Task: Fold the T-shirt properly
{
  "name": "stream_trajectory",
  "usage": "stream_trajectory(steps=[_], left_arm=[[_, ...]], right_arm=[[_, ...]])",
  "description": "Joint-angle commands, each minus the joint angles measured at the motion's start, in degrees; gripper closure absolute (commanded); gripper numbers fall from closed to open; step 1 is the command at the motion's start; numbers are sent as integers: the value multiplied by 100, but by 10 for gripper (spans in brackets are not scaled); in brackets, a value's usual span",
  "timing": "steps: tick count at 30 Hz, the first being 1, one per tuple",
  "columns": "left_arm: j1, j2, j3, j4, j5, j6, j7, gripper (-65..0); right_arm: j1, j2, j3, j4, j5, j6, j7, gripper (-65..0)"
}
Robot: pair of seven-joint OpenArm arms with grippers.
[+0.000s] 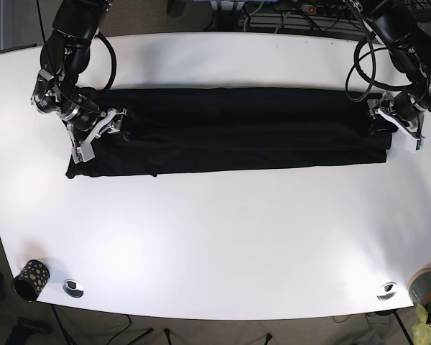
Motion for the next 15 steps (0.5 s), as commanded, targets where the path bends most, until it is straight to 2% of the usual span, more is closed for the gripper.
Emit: stream_trajectory(steps=[1, 4, 6, 12, 15], left_arm=[[-17, -27, 14, 22, 68, -3, 156, -290], [-17, -27, 14, 13, 68, -3, 156, -125], [-17, -27, 14, 22, 68, -3, 156, -69], [45, -18, 41, 646, 77, -3, 174, -58], [265, -18, 480, 1261, 208, 54, 156, -60]], right_arm=[[40, 58, 22, 37, -54, -34, -59, -474], [40, 58, 22, 37, -54, -34, -59, -474], [40, 58, 22, 37, -54, -34, -59, -474], [40, 41, 22, 37, -54, -34, -59, -474], [40, 41, 22, 37, -54, -34, -59, -474]])
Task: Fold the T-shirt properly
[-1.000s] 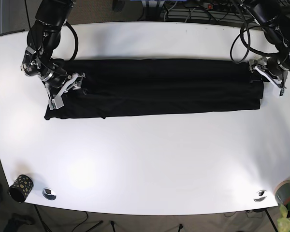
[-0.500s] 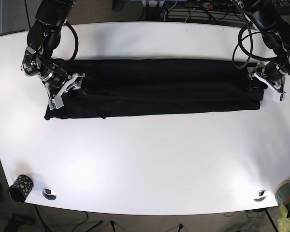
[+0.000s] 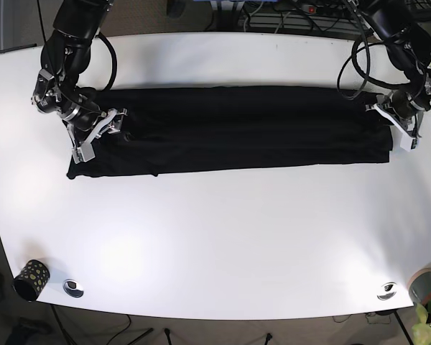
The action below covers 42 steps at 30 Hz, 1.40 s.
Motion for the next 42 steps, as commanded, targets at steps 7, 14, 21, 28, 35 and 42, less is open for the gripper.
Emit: stream_trajectory(steps=[7, 14, 21, 28, 35, 42], left_arm=[[332, -86, 1855, 1899, 291, 524, -365, -56], [262, 283, 2902, 2224, 344, 533, -357, -58], [51, 670, 3992, 2207, 757, 770, -357, -60], [33, 1224, 4572, 2110, 1548, 893, -357, -61], [-204, 1294, 4809, 1714, 1662, 902, -357, -63], [-354, 1470, 4853, 1371, 1680, 902, -357, -64]], right_arm=[[42, 60, 18, 30, -58, -36, -65, -474], [42, 60, 18, 30, -58, -36, -65, -474], [42, 60, 18, 30, -58, -36, -65, -474], [33, 52, 18, 30, -58, -36, -74, -474], [33, 52, 18, 30, -49, -36, -74, -474], [33, 52, 18, 30, -49, -36, -74, -474]])
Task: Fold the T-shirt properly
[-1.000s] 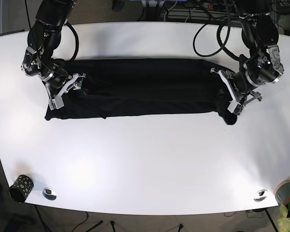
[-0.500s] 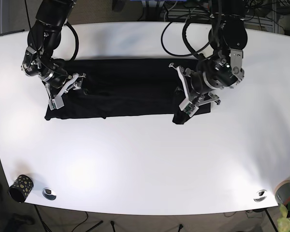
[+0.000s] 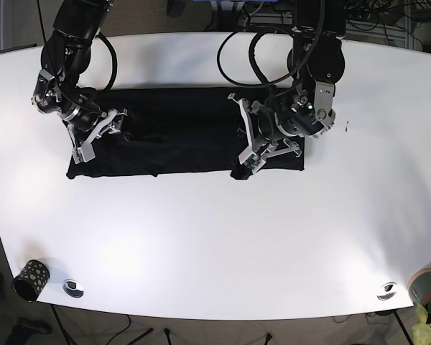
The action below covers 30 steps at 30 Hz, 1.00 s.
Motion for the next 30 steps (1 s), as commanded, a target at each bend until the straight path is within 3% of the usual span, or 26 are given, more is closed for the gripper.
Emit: stream_trajectory(steps=[1, 4, 8, 11, 19, 30], left_arm=[[-212, 43, 113, 1, -112, -7, -118, -71], [-238, 17, 535, -61, -104, -7, -118, -151], [-221, 34, 737, -17, 46, 169, -118, -379], [-221, 43, 851, -8, 99, 397, -118, -465], [-221, 8, 1678, 854, 99, 133, -118, -440], [-194, -150, 245, 985, 81, 125, -118, -439]], right_arm=[[24, 54, 18, 35, -49, -34, -70, -474], [24, 54, 18, 35, -49, -34, -70, -474], [24, 54, 18, 35, -49, -34, -70, -474], [33, 54, 18, 35, -49, -34, -70, -474], [33, 54, 18, 35, -32, -34, -70, -474], [59, 54, 62, 290, 3, -34, -87, -474]])
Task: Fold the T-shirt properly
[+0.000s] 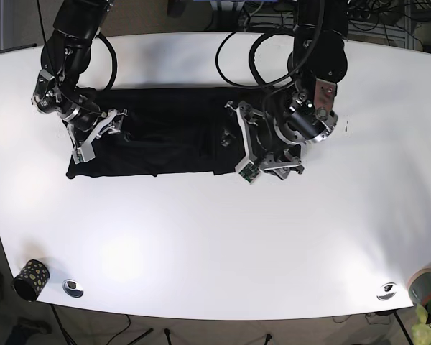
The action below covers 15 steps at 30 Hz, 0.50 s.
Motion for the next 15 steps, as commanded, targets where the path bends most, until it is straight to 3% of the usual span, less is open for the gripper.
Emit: stream_trajectory(steps=[1, 5, 11, 15], left_arm=[[1, -109, -245, 105, -194, -24, -118, -436], [168, -312, -694, 105, -203, -33, -145, -344], [449, -329, -1555, 69, -212, -50, -145, -171], [537, -312, -2004, -1, -212, -516, -145, -56]], right_arm=[[55, 69, 36, 341, 10, -32, -44, -474], [73, 69, 133, 780, 10, -32, -334, -474], [380, 122, 1064, 877, 564, -32, -1002, -477], [741, 236, 1768, 481, 827, -32, -1450, -477]])
